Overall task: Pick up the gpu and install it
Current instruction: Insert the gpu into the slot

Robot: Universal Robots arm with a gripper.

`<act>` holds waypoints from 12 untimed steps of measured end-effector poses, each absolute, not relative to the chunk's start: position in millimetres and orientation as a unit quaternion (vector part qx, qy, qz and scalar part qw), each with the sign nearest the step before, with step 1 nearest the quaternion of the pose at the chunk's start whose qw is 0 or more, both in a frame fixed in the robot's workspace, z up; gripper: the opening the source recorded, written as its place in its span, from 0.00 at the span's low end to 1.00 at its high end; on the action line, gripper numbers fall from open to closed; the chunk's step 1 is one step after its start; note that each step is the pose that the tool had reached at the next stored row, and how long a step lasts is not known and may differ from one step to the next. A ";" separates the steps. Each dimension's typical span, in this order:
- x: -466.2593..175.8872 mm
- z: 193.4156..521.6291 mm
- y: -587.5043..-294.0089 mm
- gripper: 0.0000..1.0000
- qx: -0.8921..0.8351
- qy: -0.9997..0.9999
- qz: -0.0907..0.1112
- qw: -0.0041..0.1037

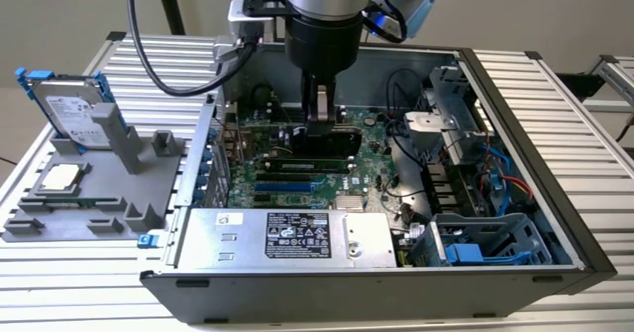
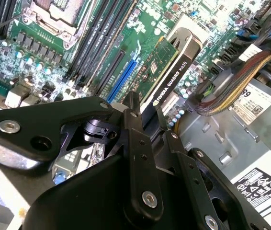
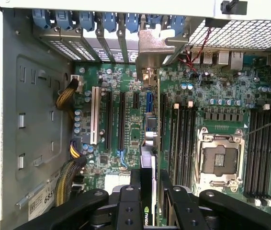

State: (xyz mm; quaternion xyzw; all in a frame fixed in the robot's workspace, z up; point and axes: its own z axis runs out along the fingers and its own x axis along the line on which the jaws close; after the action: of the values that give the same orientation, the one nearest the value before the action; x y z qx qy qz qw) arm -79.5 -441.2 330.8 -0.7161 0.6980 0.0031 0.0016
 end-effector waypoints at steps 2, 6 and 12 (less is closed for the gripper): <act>-79.5 330.3 -441.2 0.00 -0.716 0.698 0.003 0.002; -79.5 329.4 -441.2 0.00 -0.716 0.698 0.003 0.002; -79.5 327.5 -441.2 0.00 -0.716 0.698 0.003 0.002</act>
State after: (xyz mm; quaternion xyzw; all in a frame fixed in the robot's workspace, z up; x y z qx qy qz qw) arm -79.5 -441.2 327.5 -0.7163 0.6977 0.0031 0.0016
